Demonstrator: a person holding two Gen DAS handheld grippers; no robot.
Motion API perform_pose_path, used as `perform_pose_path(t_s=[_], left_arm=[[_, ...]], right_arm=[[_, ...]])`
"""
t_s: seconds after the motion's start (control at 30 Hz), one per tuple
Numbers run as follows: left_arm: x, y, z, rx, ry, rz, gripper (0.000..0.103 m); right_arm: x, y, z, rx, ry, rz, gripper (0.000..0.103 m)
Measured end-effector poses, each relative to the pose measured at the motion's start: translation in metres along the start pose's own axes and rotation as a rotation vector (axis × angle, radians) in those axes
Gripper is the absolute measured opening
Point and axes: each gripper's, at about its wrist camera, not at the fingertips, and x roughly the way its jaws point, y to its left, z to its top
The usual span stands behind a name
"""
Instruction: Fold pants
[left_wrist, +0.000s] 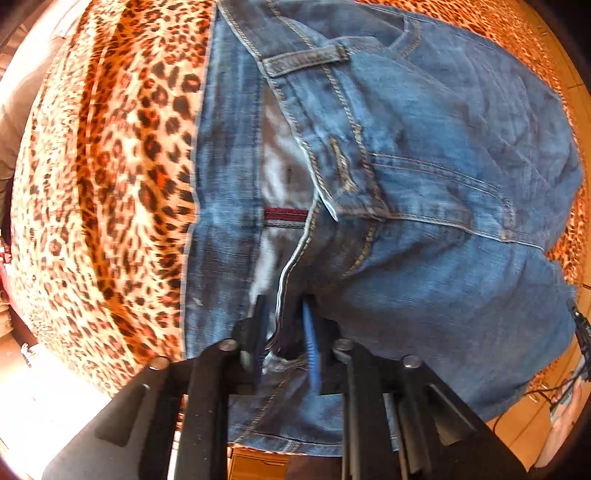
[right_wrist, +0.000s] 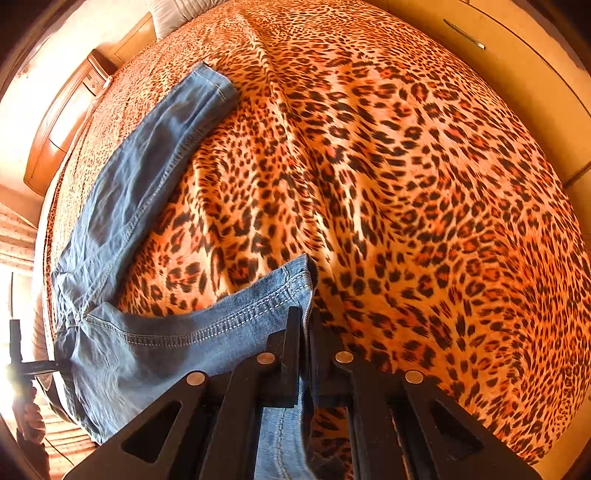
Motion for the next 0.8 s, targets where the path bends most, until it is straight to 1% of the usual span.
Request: perform_pose_path(t_s=[0.03,0.07,0.1,0.13,0.17,0.2,0.23,0.27,0.3,0.33,0.37,0.4,0.43,0.47,0.53,0.6,0.67,0.7,0.73,0.77,0.8], left_arm=[[-0.002,0.008,0.0,-0.023,0.022,-0.022,0.008],[-0.006,0.014,0.0,-0.041,0.027,-0.06,0.008],[-0.009,0.018,0.0,-0.044,0.02,-0.047,0.008],[-0.011,0.02,0.0,-0.038,0.016,0.035,0.008],[-0.011,0.023,0.001,-0.034,0.021,0.107,0.008],[-0.012,0.028,0.002,-0.045,0.038,0.101,0.008],[-0.015,0.034,0.0,-0.064,0.052,0.047,0.008],[-0.021,0.038,-0.003,-0.081,0.048,-0.005,0.008],[-0.03,0.042,-0.01,-0.083,0.034,-0.054,0.008],[-0.038,0.043,-0.018,-0.069,0.018,-0.107,0.008],[-0.045,0.046,-0.03,-0.051,0.011,-0.145,0.01],[-0.05,0.044,-0.038,-0.032,0.012,-0.176,0.013],[-0.052,0.038,-0.046,-0.011,0.02,-0.199,0.026],[-0.052,0.035,-0.051,0.014,0.033,-0.208,0.048],[-0.051,0.031,-0.06,0.04,0.043,-0.179,0.068],[-0.048,0.028,-0.068,0.044,0.064,-0.16,0.068],[-0.055,0.026,-0.074,0.052,0.049,-0.135,0.07],[-0.059,0.024,-0.076,0.062,0.052,-0.125,0.07],[-0.065,0.016,-0.08,0.068,0.06,-0.116,0.07],[-0.07,0.016,-0.083,0.069,0.07,-0.111,0.07],[-0.075,0.014,-0.088,0.065,0.077,-0.107,0.07]], right_arm=[[-0.004,-0.003,-0.001,0.029,-0.017,0.03,0.003],[-0.01,-0.009,-0.002,0.062,-0.041,0.07,0.003],[-0.014,-0.012,-0.001,0.085,-0.061,0.093,0.003],[-0.012,-0.014,-0.001,0.089,-0.055,0.08,0.003],[-0.006,-0.012,0.0,0.077,-0.032,0.034,0.004],[-0.002,-0.013,0.0,0.065,-0.012,-0.008,0.005],[-0.003,-0.015,0.0,0.069,-0.001,-0.039,0.012],[-0.004,-0.015,-0.001,0.091,-0.004,-0.027,0.015],[-0.01,-0.018,-0.005,0.116,-0.016,0.003,0.015],[-0.022,-0.026,-0.012,0.136,-0.039,0.028,0.024],[-0.031,-0.029,-0.017,0.151,-0.06,0.038,0.042],[-0.039,-0.034,-0.024,0.164,-0.071,0.048,0.053],[-0.044,-0.038,-0.03,0.176,-0.076,0.062,0.068],[-0.047,-0.042,-0.039,0.188,-0.074,0.073,0.072],[-0.051,-0.05,-0.056,0.213,-0.044,0.112,0.072],[-0.047,-0.057,-0.076,0.237,-0.035,0.164,0.072],[-0.037,-0.058,-0.093,0.246,-0.025,0.234,0.072],[-0.032,-0.055,-0.096,0.23,-0.021,0.244,0.072],[-0.024,-0.046,-0.101,0.192,-0.02,0.236,0.071],[-0.022,-0.04,-0.101,0.141,-0.011,0.225,0.054],[-0.022,-0.035,-0.106,0.107,0.021,0.213,0.032]])
